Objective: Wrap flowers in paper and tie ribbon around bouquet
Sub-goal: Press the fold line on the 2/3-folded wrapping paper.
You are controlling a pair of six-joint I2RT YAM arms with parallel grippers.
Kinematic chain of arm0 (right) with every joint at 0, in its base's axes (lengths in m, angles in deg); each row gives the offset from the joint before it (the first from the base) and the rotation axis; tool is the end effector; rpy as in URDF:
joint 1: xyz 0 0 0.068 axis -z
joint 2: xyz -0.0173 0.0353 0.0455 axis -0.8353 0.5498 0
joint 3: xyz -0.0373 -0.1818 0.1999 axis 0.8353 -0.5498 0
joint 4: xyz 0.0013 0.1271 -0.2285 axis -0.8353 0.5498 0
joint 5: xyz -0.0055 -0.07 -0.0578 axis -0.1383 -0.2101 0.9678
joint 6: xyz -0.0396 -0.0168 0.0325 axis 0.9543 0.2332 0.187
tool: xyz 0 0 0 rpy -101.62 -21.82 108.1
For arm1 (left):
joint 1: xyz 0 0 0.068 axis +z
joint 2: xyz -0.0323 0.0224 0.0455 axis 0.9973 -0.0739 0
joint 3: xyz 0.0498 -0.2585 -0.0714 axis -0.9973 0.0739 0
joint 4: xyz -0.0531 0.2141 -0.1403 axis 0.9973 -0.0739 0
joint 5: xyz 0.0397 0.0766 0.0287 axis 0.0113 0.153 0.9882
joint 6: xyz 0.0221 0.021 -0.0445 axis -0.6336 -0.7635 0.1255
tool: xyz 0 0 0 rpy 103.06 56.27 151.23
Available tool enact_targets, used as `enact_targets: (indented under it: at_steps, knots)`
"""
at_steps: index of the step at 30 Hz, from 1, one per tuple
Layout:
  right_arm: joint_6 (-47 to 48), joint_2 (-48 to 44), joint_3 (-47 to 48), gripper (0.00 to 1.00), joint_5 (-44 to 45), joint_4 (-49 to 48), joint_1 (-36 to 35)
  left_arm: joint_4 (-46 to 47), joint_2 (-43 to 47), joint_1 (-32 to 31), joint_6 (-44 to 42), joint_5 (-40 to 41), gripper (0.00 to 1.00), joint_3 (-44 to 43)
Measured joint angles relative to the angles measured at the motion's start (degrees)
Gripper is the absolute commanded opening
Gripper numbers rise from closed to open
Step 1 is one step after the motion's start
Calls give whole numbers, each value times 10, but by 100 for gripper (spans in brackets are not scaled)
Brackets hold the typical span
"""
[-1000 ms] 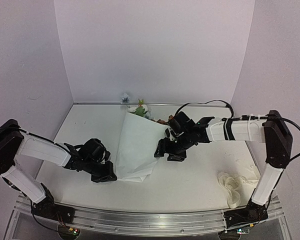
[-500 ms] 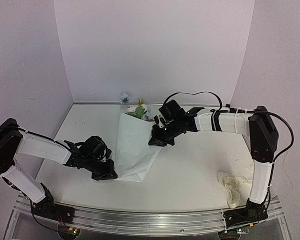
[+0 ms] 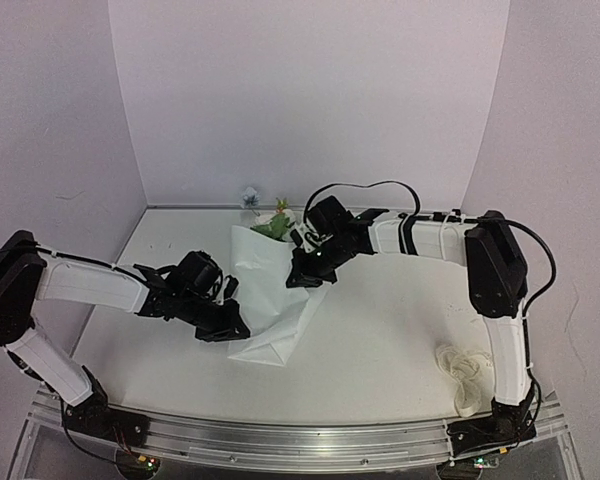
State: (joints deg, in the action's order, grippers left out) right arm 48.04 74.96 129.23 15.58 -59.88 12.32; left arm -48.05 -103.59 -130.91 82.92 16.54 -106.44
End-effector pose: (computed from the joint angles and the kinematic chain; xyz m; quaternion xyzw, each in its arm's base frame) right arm 0.3341 0.3485 0.2025 -0.1929 0.9012 0.3662 0.1283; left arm 0.1964 -0.2135 0.1604 0.0529 0.9385 -0.3240 0.1071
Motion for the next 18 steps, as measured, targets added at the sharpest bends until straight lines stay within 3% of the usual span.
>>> enact_targets:
  at_steps: [7, 10, 16, 18]
  knots:
    - [8, 20, 31, 2, 0, 34, 12, 19, -69, 0, -15, -41, 3, -1]
    - [10, 26, 52, 15, 2, 48, 12, 38, -89, 1, -16, -56, 3, -1]
    - [7, 26, 71, 53, 22, 91, 12, 60, -101, 2, -14, -74, 2, -2]
    - [3, 20, 64, 61, 35, 109, 12, 67, -105, 2, -12, -77, 2, -2]
